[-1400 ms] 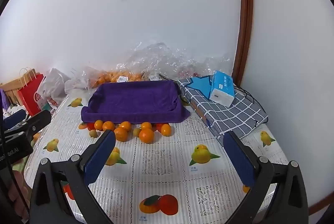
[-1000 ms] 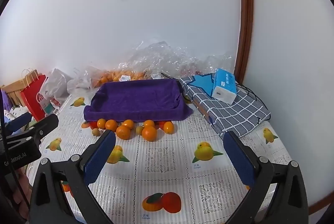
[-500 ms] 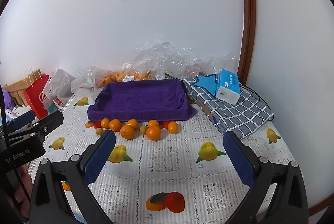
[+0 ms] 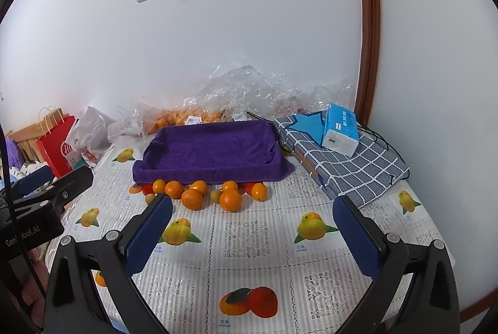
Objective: Organize fruits
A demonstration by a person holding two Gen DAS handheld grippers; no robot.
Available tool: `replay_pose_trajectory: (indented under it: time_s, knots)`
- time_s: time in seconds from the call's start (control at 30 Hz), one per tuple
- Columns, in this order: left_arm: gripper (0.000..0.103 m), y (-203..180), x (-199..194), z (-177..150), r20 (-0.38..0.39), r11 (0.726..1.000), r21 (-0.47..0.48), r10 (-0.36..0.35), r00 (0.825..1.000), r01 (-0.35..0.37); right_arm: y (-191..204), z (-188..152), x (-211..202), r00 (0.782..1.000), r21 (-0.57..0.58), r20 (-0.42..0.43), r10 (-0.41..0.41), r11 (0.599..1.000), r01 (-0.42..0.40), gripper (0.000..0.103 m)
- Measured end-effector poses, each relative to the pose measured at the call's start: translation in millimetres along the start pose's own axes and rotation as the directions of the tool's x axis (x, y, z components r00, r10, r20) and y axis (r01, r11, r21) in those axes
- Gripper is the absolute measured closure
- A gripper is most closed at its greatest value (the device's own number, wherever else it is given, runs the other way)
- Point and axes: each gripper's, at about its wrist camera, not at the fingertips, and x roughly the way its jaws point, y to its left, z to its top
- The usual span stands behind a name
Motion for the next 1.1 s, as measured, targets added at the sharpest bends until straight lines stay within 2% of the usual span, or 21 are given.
replay_pose_trajectory:
  time_s: [1.1]
  knots:
    - [0.000,7.3,-1.1,1.1,0.007,1.000,-0.017,0.006,1.000,-0.005,-1.0,-4.3,-1.9,1.000,0.001,0.010,-0.013,1.000,0.013,0.002]
